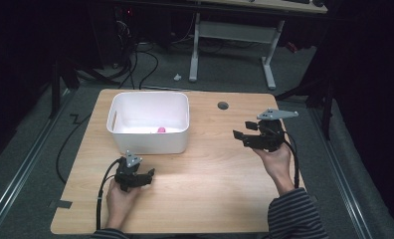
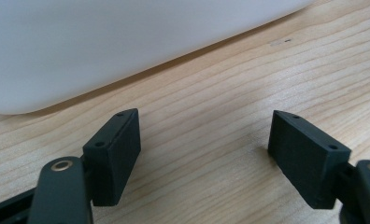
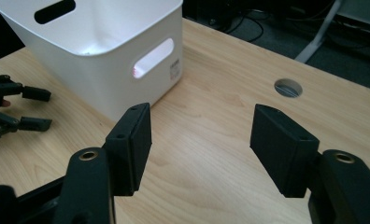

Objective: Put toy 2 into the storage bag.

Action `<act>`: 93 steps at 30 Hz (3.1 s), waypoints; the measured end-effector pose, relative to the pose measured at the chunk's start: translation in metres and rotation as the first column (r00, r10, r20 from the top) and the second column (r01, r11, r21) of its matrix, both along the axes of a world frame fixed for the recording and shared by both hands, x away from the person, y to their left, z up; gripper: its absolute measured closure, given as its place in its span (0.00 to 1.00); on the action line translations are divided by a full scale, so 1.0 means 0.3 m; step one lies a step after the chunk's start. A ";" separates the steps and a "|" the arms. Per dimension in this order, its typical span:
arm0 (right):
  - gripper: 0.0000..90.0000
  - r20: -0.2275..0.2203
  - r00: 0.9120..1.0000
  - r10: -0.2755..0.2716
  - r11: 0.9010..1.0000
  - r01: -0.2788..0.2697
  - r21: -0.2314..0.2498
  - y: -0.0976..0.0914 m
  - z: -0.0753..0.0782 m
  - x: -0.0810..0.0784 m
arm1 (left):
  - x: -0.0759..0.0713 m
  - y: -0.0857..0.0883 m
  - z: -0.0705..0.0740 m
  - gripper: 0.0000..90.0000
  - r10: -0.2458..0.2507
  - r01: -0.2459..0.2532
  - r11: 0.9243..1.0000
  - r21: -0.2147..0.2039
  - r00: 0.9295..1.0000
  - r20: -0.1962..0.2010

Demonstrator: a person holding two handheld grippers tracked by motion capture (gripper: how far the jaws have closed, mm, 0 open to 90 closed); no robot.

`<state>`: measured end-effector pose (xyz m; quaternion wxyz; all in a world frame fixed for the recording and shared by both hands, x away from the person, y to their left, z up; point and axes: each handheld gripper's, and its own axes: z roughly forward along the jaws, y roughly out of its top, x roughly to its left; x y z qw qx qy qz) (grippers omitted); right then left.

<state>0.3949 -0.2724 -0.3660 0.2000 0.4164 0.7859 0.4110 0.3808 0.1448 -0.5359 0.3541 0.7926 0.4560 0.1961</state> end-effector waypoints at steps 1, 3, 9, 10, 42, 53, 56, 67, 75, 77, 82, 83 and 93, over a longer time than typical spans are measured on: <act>0.43 0.008 1.000 -0.009 1.000 0.009 -0.004 -0.013 -0.002 -0.013 | 0.000 0.000 0.000 0.29 0.000 0.000 1.000 0.000 1.000 0.000; 0.43 0.016 1.000 -0.018 1.000 0.017 0.013 -0.034 -0.007 -0.032 | 0.000 0.000 0.000 0.28 0.001 -0.001 1.000 0.000 1.000 0.000; 0.43 0.002 0.998 -0.056 0.996 0.056 0.066 -0.106 -0.034 -0.080 | 0.000 0.000 0.000 0.28 -0.001 0.001 1.000 0.001 1.000 -0.001; 0.43 0.009 0.998 -0.069 0.996 0.068 0.063 -0.116 -0.039 -0.087 | 0.000 0.000 0.000 0.28 0.000 0.000 1.000 0.001 1.000 0.000; 0.42 -0.080 0.980 -0.179 0.975 0.188 0.117 -0.213 -0.348 -0.187 | -0.002 -0.001 0.000 0.28 0.000 0.000 1.000 0.001 1.000 -0.001; 0.41 -0.115 0.972 -0.205 0.973 0.215 0.088 -0.198 -0.441 -0.182 | -0.002 -0.001 0.000 0.28 0.000 0.000 1.000 0.001 1.000 -0.001; 0.41 -0.115 0.972 -0.203 0.974 0.213 0.082 -0.197 -0.451 -0.179 | -0.002 -0.001 0.000 0.28 0.000 0.000 1.000 0.001 1.000 -0.001; 0.41 -0.131 0.968 -0.214 0.972 0.224 0.071 -0.176 -0.496 -0.173 | -0.002 -0.001 0.000 0.28 0.000 0.000 1.000 0.001 1.000 -0.001; 0.41 -0.125 0.968 -0.218 0.974 0.223 0.027 -0.144 -0.524 -0.161 | -0.002 -0.001 0.000 0.28 0.000 0.000 1.000 0.001 1.000 -0.001; 0.41 -0.121 0.967 -0.223 0.974 0.226 0.015 -0.138 -0.526 -0.160 | -0.002 -0.001 0.000 0.28 0.000 0.000 1.000 0.001 1.000 -0.001; 0.39 -0.114 0.967 -0.228 0.973 0.223 -0.053 -0.108 -0.535 -0.150 | -0.002 -0.001 0.000 0.28 0.000 0.000 1.000 0.001 1.000 -0.001; 0.39 -0.113 0.968 -0.226 0.974 0.220 -0.063 -0.102 -0.537 -0.149 | -0.002 -0.001 0.000 0.28 0.000 0.000 1.000 0.001 1.000 0.001; 0.34 -0.090 0.968 -0.233 0.968 0.221 -0.120 -0.068 -0.549 -0.137 | -0.002 -0.001 0.000 0.28 -0.001 0.001 1.000 0.001 1.000 0.000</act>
